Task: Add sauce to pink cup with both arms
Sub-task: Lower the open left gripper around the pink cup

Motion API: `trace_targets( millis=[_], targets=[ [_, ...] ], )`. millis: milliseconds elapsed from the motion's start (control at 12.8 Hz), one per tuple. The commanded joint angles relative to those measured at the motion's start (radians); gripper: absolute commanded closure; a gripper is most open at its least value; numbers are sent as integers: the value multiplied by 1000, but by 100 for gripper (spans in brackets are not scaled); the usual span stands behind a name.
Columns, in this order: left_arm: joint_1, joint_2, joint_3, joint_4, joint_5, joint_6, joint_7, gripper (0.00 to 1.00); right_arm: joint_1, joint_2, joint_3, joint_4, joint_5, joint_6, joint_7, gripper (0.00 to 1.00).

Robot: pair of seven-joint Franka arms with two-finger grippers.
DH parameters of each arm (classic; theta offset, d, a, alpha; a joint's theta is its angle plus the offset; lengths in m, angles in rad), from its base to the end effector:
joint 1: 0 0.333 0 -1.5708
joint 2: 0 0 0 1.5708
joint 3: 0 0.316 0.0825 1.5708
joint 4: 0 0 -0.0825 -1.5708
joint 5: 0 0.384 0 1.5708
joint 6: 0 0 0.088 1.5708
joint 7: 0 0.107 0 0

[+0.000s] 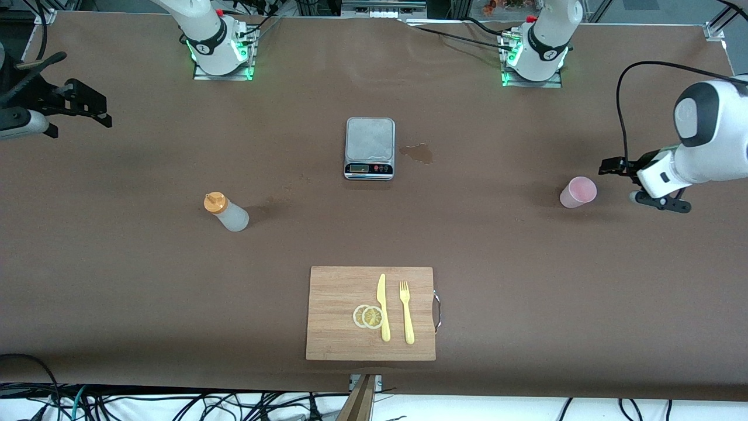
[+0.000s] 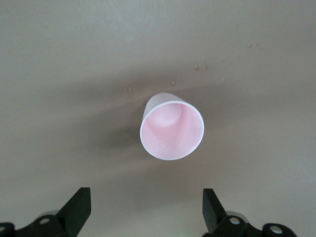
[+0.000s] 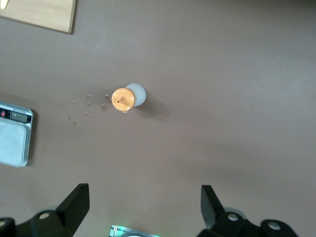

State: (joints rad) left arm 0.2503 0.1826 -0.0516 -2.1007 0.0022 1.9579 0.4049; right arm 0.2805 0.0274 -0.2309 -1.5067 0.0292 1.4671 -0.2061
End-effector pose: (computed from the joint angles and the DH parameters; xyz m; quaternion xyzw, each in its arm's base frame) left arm 0.5217 0.1054 0.3108 0.9815 -0.1025 -0.1534 0.0517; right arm 0.5513 0.0327 0.6309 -0.9911 -0.1284 0.0321 0.0140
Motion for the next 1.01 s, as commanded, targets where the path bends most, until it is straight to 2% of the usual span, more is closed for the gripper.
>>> trace_targets(
  millis=[0,312,390,468,546,702,936],
  targets=[
    [30,52,-11,-4,-10,94,84,5,11,5,-1,-1,18,-13,-83,0],
    [29,138,-16,-5,-20,222,98,9,11,11,-2,-6,18,-53,-393,0],
    [23,150,-22,-4,-37,234,98,13,11,12,-2,-6,20,-60,-438,0],
    [24,153,-33,-10,-65,240,100,26,11,12,-2,-7,21,-63,-494,0],
    [23,153,-36,-19,-73,240,98,49,3,17,-2,-7,27,-60,-586,0],
    [21,156,-37,-15,-73,236,95,100,-27,38,-4,-21,113,-51,-758,0],
    [21,167,-37,-2,-71,230,89,100,-124,112,-5,-23,246,-9,-1037,0]
  ],
)
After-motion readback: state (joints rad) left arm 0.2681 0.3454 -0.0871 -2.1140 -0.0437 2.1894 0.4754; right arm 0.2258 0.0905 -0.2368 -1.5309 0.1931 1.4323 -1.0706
